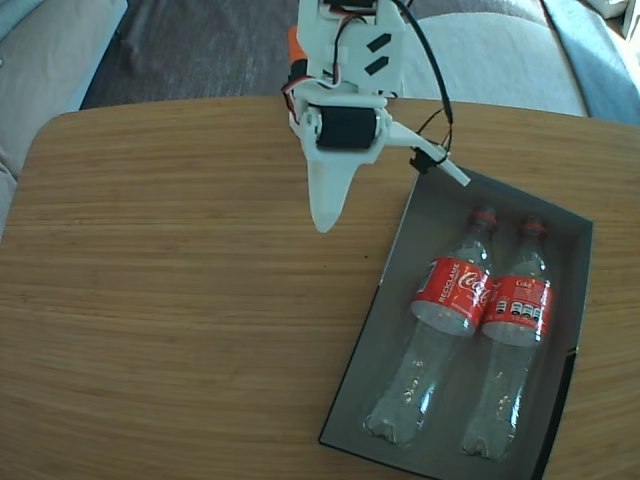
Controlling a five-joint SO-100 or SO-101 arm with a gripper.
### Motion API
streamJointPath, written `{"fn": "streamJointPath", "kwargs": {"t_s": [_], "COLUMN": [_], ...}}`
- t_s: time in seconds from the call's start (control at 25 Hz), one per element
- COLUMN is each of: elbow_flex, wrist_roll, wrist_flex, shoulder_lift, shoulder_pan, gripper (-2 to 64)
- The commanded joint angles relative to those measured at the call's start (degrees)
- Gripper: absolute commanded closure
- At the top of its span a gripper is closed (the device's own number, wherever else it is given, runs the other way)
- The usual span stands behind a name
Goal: Grasp the bottles and put them in the box.
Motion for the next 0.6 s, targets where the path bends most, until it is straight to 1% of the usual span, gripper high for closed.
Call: {"fn": "streamJointPath", "kwargs": {"t_s": [0.0,0.12,0.32,0.36,0.48,0.56], "elbow_flex": [3.78,9.23,17.23,18.54,21.09,22.68], "wrist_roll": [0.35,0.35,0.53,1.67,10.2,12.3], "wrist_flex": [-1.76,-2.99,-2.37,-2.37,-2.64,-2.81], "shoulder_lift": [7.56,14.68,22.68,23.73,26.46,27.69], "shoulder_pan": [2.9,4.92,5.27,5.27,4.39,2.29], "gripper": [61.0,61.4,61.8,61.8,61.8,61.8]}}
